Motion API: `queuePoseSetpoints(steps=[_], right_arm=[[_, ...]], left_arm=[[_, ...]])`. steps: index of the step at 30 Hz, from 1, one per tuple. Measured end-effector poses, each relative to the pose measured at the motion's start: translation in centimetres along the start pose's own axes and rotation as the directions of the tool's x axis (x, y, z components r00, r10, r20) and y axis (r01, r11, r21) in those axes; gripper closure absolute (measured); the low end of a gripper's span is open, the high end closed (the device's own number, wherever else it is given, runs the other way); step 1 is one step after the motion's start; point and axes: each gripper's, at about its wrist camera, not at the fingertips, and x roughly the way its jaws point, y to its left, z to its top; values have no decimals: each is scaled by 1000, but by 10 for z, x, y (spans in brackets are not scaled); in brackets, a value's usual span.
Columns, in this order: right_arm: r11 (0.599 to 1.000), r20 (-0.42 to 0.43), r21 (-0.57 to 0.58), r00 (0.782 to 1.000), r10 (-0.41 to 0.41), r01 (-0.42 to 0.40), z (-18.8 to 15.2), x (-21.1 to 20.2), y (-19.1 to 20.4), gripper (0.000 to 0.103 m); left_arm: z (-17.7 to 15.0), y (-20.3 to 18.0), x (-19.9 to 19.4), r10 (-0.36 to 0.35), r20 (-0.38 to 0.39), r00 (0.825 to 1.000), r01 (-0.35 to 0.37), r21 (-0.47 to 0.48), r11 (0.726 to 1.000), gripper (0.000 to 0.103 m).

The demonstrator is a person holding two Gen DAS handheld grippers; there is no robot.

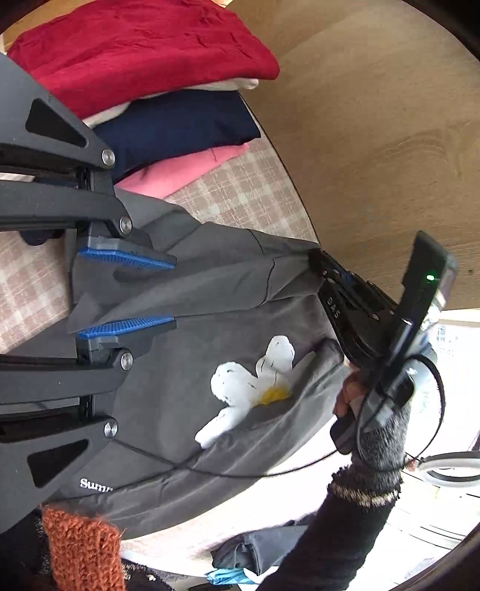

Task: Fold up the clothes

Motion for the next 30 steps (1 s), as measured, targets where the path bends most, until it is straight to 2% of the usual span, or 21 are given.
queuePoseSetpoints(steps=[2, 5, 6, 8, 10, 13, 14, 15, 17, 21, 23, 25, 27, 30], right_arm=[[1000, 4, -3, 1000, 4, -4, -3, -3, 0, 99], [1000, -4, -28, 1000, 0, 0, -9, -6, 2, 99], [999, -4, -36, 1000, -5, 5, -11, -6, 2, 99], [999, -2, -32, 1000, -4, 4, -14, -5, 1, 99], [1000, 2, -26, 1000, -5, 5, -16, -4, 2, 99], [1000, -3, -29, 1000, -9, 9, -19, -1, 4, 99], [1000, -9, -29, 1000, -10, 9, -19, 0, 4, 99], [999, -14, -32, 1000, -11, 10, -20, 1, 5, 99], [999, -16, -39, 1000, -11, 11, -20, 1, 6, 99], [999, -12, -43, 1000, -14, 14, -19, -1, 10, 99], [999, -12, -47, 1000, -18, 17, -19, -1, 12, 99], [998, -15, -57, 1000, -22, 21, -19, 0, 15, 99], [998, -20, -64, 999, -25, 23, -19, 0, 17, 99], [998, -21, -58, 1000, -23, 22, -19, 0, 16, 99]], left_arm=[[5, 7, 17, 10, -30, 1000, -11, -14, 1000, 83], [2, 23, 21, -17, -11, 1000, 16, -69, 997, 83], [0, 24, 22, -15, -15, 1000, 14, -71, 997, 88], [-5, 21, 26, -5, -35, 999, 3, -60, 998, 94], [-9, 5, 31, -5, -49, 999, 4, -19, 1000, 94], [-19, -26, 33, -77, -65, 995, 81, 49, 996, 94], [-23, -34, 31, -126, -74, 989, 131, 65, 989, 92], [-28, -38, 28, -141, -77, 987, 146, 72, 987, 87], [-32, -36, 22, -115, -67, 991, 119, 63, 991, 87], [-30, -10, 10, -45, -19, 999, 44, -23, 999, 89], [-29, -3, 8, -12, -18, 1000, 11, -30, 999, 89], [-29, 0, 3, -12, -5, 1000, 12, -29, 1000, 88], [-30, 1, 5, -32, -11, 999, 31, -31, 999, 74], [-31, -5, 19, -29, -62, 998, 30, 5, 1000, 73]])
